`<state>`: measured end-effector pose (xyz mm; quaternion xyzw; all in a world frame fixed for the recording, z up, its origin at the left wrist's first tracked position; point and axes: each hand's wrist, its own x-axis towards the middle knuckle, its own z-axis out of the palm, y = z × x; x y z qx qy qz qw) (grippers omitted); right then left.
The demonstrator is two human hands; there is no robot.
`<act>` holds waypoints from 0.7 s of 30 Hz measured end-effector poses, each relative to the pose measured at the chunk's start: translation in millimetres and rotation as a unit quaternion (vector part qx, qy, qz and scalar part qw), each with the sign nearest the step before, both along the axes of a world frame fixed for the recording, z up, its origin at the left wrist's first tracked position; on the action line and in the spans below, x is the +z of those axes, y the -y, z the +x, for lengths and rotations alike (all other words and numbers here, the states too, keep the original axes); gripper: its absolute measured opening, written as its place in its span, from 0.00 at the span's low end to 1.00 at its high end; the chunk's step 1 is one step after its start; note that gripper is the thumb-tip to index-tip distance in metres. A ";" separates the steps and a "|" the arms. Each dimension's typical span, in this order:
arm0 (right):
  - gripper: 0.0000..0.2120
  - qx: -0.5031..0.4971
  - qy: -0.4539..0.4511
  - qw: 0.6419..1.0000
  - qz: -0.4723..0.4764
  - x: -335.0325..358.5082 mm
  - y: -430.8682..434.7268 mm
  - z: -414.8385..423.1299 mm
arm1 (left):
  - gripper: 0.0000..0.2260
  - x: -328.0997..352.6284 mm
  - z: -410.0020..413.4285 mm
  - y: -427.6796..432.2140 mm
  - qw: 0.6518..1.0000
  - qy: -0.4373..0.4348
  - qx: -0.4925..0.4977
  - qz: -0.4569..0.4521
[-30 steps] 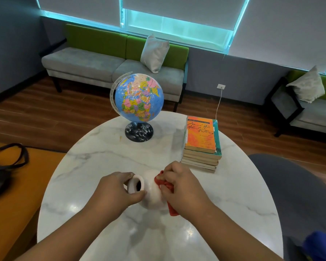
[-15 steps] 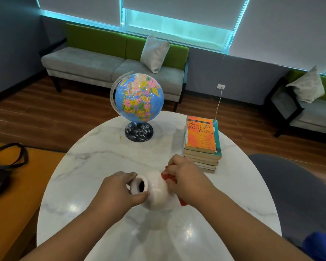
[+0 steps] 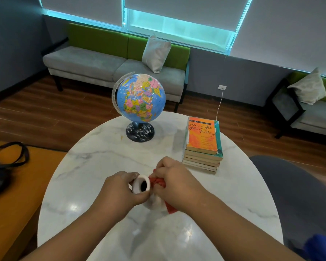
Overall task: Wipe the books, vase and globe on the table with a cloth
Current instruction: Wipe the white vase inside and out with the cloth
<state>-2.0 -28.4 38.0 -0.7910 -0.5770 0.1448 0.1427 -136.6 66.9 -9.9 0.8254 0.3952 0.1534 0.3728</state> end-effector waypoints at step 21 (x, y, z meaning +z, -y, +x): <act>0.10 -0.143 -0.110 0.984 -0.002 -35.6 28.3 49.6 | 0.25 -10.6 -20.2 -13.5 0.999 -0.017 0.013 -0.047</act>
